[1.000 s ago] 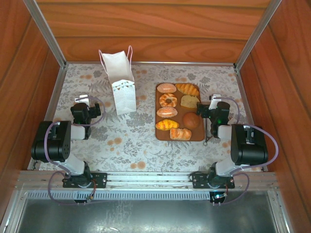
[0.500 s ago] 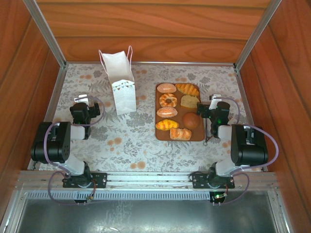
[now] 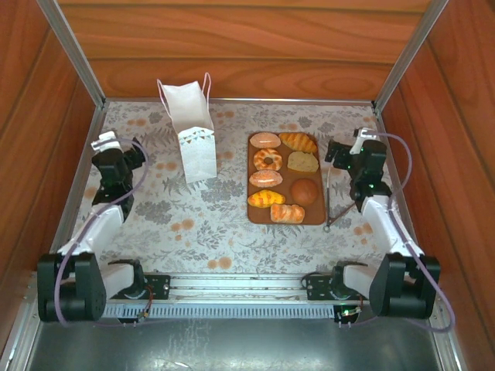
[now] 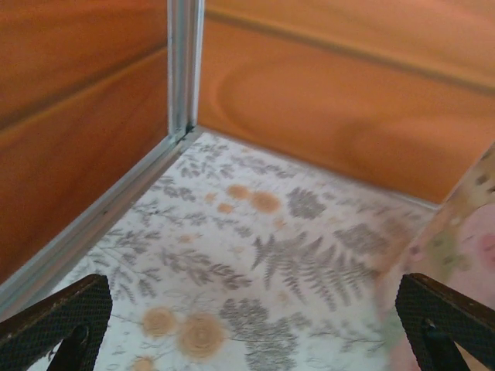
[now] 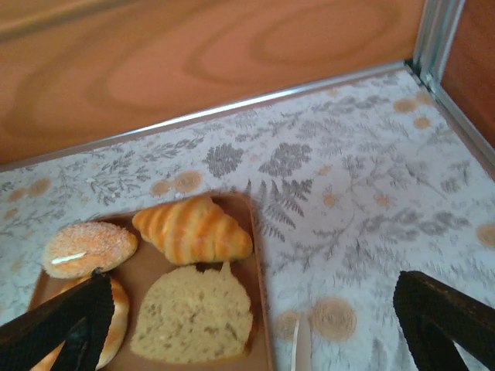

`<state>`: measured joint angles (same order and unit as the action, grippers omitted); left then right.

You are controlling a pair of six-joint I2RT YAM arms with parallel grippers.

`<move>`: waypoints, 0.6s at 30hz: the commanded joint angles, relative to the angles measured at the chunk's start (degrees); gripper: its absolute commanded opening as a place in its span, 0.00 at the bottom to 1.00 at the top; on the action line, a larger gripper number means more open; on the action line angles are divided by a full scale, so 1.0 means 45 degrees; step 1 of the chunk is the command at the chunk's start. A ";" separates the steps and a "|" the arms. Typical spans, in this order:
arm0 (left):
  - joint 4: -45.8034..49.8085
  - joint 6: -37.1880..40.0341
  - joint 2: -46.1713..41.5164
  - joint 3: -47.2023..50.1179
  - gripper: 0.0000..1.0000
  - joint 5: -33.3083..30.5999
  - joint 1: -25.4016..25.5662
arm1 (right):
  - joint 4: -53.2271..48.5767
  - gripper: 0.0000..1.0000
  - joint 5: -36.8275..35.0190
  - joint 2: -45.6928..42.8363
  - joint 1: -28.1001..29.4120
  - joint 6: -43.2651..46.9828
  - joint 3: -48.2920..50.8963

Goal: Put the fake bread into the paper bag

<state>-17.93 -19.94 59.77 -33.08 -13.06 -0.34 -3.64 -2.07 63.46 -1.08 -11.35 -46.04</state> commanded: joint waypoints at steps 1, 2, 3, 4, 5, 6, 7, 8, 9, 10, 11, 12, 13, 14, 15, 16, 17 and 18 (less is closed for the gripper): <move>0.2878 -0.2420 -0.0978 -0.0320 1.00 0.1003 0.0089 | -0.4967 1.00 -0.0258 -0.0497 0.0096 -0.1139 -0.1150; 0.3458 -0.2674 -0.1265 -0.0493 1.00 0.1180 0.0146 | -0.5942 1.00 -0.0373 -0.0590 0.0092 -0.1290 -0.1482; 0.4104 -0.2949 -0.1444 -0.0671 1.00 0.1238 0.0226 | -0.6721 1.00 -0.0512 -0.0635 0.0084 -0.1457 -0.1696; 0.5099 -0.3272 -0.1608 -0.1047 1.00 0.1224 0.0336 | -0.7522 1.00 -0.0720 -0.0679 0.0093 -0.1694 -0.1928; 0.5921 -0.3379 -0.1678 -0.1428 1.00 0.1408 0.0490 | -0.8162 1.00 -0.1003 -0.0732 0.0085 -0.2047 -0.2039; 0.6599 -0.3414 -0.1699 -0.1749 1.00 0.1496 0.0718 | -0.8709 1.00 -0.1231 -0.0761 0.0086 -0.2369 -0.2102; 0.7386 -0.3491 -0.1678 -0.2162 1.00 0.1467 0.1023 | -0.9285 1.00 -0.1415 -0.0792 0.0082 -0.2669 -0.2141; 0.7981 -0.3498 -0.1644 -0.2528 1.00 0.1551 0.1395 | -0.9804 1.00 -0.1525 -0.0818 0.0081 -0.2916 -0.2126; 0.8446 -0.3503 -0.1606 -0.2841 1.00 0.1542 0.1741 | -1.0155 1.00 -0.1583 -0.0821 0.0076 -0.3097 -0.2098; 0.8945 -0.3581 -0.1531 -0.3264 1.00 0.1489 0.2119 | -1.0495 1.00 -0.1668 -0.0812 0.0083 -0.3310 -0.2028; 0.9369 -0.3666 -0.1412 -0.3640 1.00 0.1505 0.2458 | -1.0772 1.00 -0.1660 -0.0802 0.0082 -0.3417 -0.1902; 0.9699 -0.3763 -0.1270 -0.4028 1.00 0.1560 0.2793 | -1.0849 1.00 -0.1610 -0.0821 0.0072 -0.3452 -0.1711; 0.9853 -0.3880 -0.1119 -0.4346 1.00 0.1555 0.3067 | -1.0839 1.00 -0.1599 -0.0854 0.0084 -0.3480 -0.1471; 0.9932 -0.4007 -0.0906 -0.4633 1.00 0.1549 0.3375 | -1.0787 1.00 -0.1592 -0.0879 0.0073 -0.3554 -0.1229; 0.9923 -0.4144 -0.0645 -0.4969 1.00 0.1591 0.3672 | -1.0676 1.00 -0.1612 -0.0898 0.0081 -0.3631 -0.0949; 0.9923 -0.4263 -0.0343 -0.5279 1.00 0.1593 0.3926 | -1.0544 1.00 -0.1628 -0.0919 0.0092 -0.3629 -0.0742; 0.9923 -0.4316 0.0082 -0.5706 1.00 0.1594 0.4199 | -1.0445 1.00 -0.1712 -0.0901 0.0083 -0.3665 -0.0572; 0.9928 -0.4350 0.0563 -0.6156 1.00 0.1594 0.4407 | -1.0336 1.00 -0.1830 -0.0899 0.0077 -0.3705 -0.0413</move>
<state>22.48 -37.39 58.37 -56.60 -6.70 17.19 -48.01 -8.49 59.94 -1.08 -25.78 -49.36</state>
